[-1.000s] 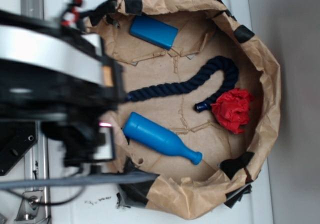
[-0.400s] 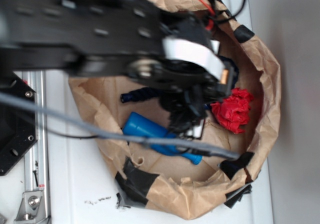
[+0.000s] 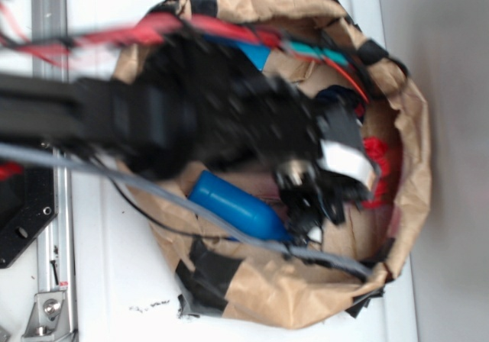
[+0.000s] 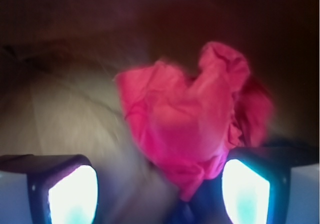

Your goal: Grab the red paper.

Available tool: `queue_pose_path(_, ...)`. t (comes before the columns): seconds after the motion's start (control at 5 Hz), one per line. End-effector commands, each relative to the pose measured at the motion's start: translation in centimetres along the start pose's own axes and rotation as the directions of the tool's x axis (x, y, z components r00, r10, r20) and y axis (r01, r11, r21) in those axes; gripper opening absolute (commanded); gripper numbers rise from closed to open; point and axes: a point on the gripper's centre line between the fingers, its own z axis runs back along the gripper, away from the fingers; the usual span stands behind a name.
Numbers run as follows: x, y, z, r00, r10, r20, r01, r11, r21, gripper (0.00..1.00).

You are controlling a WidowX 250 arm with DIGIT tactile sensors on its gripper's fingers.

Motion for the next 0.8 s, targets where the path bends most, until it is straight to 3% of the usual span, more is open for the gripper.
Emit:
queue_pose_path(0.0, 4.6, -1.9, 0.4, 0.996, -0.05, 0.077, 0.045, 0.997, 0.063, 0.32)
queue_pose_path(0.2, 4.4, 0.9, 1.4, 0.996, 0.018, 0.084, -0.027, 0.994, 0.106, 0.0)
queue_pose_path(0.4, 3.6, 3.0, 2.5, 0.993, 0.081, 0.084, -0.092, 0.987, 0.134, 0.0)
queue_pose_path(0.6, 2.2, 4.6, 6.7, 0.974, 0.203, 0.1, -0.215, 0.969, 0.12, 0.0)
